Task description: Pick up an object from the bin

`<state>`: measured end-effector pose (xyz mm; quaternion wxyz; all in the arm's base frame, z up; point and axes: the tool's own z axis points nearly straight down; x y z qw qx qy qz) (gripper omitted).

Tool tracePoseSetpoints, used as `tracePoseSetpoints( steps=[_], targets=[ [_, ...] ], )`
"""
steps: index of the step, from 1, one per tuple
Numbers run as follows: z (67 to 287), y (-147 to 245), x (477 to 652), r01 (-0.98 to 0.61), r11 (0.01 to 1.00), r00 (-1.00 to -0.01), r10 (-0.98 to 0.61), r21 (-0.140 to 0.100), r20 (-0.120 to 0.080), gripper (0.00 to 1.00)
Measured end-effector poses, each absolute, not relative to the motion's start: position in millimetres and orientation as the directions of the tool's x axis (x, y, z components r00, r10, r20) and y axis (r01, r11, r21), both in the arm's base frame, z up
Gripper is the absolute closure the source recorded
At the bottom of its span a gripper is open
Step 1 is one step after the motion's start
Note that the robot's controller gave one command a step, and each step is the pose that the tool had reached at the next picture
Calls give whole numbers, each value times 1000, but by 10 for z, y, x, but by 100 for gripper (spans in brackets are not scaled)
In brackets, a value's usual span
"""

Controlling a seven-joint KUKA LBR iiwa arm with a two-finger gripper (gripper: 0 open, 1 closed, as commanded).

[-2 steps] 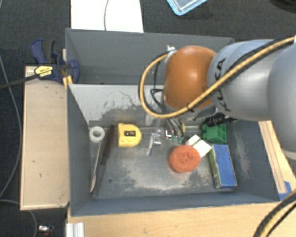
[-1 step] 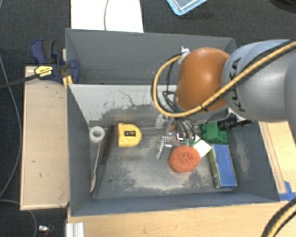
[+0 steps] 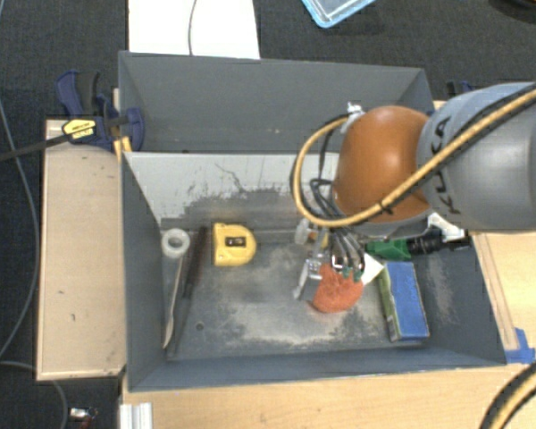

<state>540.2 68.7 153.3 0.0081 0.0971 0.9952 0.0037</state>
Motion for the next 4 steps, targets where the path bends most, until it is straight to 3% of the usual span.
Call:
tracePoseSetpoints(
  steps=[1, 2, 3, 4],
  targets=[
    [863, 90, 5741, 186, 982, -982, 187, 9, -19, 0],
    [892, -184, 5505, 179, 984, -984, 179, 11, -15, 0],
    [816, -297, 5020, 136, 991, -991, 136, 10, -18, 0],
    [1109, -635, 4850, 217, 976, -976, 217, 18, -28, 100]
  ],
)
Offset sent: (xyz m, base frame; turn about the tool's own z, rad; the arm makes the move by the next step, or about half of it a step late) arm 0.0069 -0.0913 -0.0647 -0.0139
